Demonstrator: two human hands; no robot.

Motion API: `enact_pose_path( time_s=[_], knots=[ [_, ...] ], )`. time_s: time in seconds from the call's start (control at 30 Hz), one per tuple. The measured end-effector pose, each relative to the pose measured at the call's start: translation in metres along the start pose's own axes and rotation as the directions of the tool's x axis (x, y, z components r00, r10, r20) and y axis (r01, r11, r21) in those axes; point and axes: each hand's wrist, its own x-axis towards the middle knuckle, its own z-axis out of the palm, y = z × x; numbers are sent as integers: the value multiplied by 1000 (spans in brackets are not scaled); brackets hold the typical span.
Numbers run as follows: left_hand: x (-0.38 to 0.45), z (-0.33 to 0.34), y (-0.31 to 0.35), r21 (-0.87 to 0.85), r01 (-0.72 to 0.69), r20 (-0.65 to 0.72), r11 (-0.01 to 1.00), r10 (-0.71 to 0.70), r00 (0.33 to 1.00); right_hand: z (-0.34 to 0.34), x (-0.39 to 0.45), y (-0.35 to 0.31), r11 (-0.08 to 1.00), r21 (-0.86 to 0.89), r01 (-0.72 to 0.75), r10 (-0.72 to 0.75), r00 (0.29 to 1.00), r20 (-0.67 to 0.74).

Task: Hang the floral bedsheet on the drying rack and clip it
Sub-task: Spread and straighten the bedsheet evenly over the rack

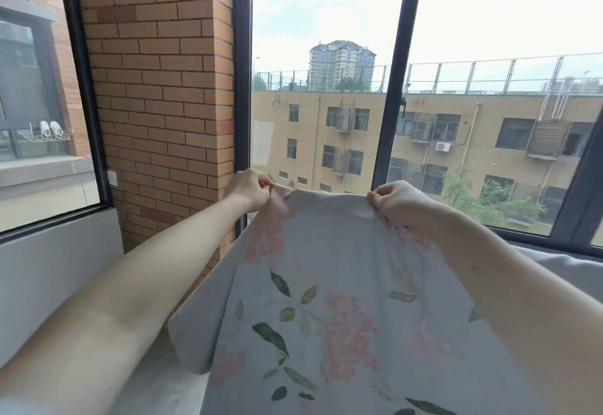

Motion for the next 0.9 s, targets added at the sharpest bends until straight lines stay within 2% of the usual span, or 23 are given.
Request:
enact_pose_path(
  time_s=[0.1, 0.13, 0.17, 0.27, 0.33, 0.4, 0.53, 0.6, 0.7, 0.83, 0.9],
  knots=[
    [3, 22, 4, 115, -22, 320, 993, -16, 947, 1, 3, -3, 999, -45, -14, 14, 1000, -6],
    [1, 25, 6, 120, -37, 375, 992, -11, 927, 1, 3, -4, 998, -64, -12, 11, 1000, -2],
    [1, 25, 8, 82, -37, 391, 996, 2, 920, 1, 3, -6, 996, -87, -8, 8, 1000, 3],
    [-4, 14, 13, -143, -11, 324, 990, 57, 944, 1, 2, -9, 990, -142, -9, 10, 1000, 11],
    [-17, 7, 12, -310, 37, 320, 950, 67, 945, 2, 0, -8, 985, -169, -19, 20, 1000, 4],
    [-37, 6, 3, -396, 56, 343, 916, 91, 935, 3, -1, -6, 983, -184, -15, 12, 1000, -13],
    [-82, 16, -34, -416, 119, 452, 902, 92, 887, 4, -6, -6, 987, -157, 40, -44, 999, -17],
    [-95, 20, -45, -442, 106, 438, 891, 111, 892, 5, -11, -10, 986, -156, 64, -63, 998, 10],
    [-96, 26, -48, -304, 25, 365, 952, 93, 927, 10, -10, -14, 973, -218, 76, -77, 997, 5],
    [-97, 40, -52, -224, 34, 473, 974, 78, 877, 16, -8, -14, 962, -271, 47, -54, 998, -20],
    [-99, 45, -58, -200, -8, 457, 980, 101, 884, 15, -9, -14, 959, -281, 37, -42, 999, -12]
  ],
)
